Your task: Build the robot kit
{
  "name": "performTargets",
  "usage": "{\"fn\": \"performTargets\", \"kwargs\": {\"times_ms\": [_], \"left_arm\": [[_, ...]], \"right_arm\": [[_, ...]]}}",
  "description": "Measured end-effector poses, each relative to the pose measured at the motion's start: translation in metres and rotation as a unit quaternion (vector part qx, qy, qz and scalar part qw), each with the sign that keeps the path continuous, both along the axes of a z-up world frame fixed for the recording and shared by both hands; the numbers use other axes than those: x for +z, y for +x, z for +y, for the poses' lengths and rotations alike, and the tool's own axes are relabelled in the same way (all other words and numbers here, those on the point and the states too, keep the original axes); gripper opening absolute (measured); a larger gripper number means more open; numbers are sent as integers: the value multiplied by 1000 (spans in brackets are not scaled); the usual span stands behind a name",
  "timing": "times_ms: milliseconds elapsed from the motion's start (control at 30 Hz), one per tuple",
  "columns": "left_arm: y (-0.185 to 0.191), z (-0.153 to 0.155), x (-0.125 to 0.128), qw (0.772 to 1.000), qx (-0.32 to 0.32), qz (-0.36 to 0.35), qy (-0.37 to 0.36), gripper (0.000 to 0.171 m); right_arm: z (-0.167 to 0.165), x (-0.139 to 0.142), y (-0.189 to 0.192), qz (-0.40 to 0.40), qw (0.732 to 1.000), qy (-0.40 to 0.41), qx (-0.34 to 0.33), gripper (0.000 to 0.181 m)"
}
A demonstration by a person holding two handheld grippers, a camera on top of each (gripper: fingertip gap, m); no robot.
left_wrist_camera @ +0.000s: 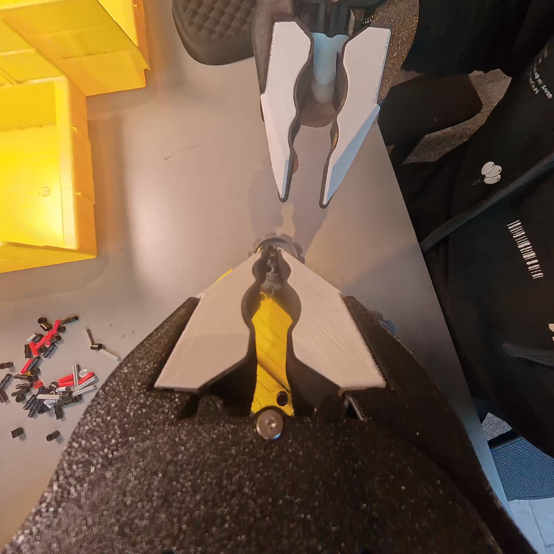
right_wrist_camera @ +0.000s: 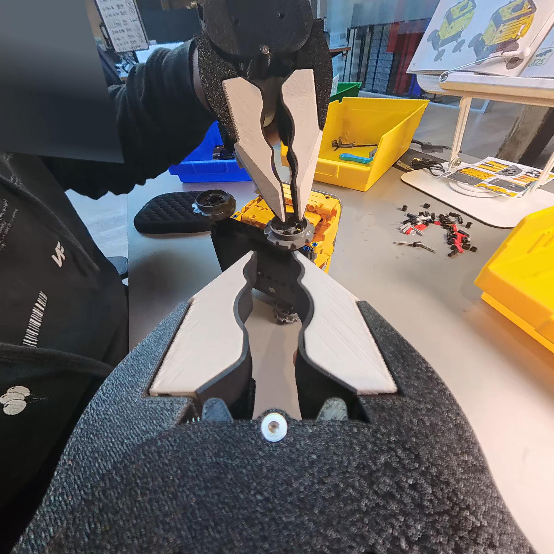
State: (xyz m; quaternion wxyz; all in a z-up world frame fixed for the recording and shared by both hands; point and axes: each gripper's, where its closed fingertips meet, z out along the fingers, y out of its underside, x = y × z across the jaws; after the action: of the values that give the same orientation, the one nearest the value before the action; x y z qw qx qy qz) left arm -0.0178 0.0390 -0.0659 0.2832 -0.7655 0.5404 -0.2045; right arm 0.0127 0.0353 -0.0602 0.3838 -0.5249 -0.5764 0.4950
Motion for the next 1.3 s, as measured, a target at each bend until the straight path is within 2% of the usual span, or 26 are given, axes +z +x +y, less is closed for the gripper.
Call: {"fn": "performTargets", "kwargs": {"times_ms": [633, 933, 1300], "left_arm": [[-2, -5, -4, 997, -42, 51, -24, 6], [-2, -7, -2, 998, -40, 40, -17, 11], [-5, -10, 4, 1000, -29, 12, -1, 14]], "right_arm": [[4, 0, -3, 12, 1000, -10, 2, 22], [3, 9, -17, 26, 999, -16, 16, 22], [2, 6, -33, 0, 999, -22, 24, 20]]}}
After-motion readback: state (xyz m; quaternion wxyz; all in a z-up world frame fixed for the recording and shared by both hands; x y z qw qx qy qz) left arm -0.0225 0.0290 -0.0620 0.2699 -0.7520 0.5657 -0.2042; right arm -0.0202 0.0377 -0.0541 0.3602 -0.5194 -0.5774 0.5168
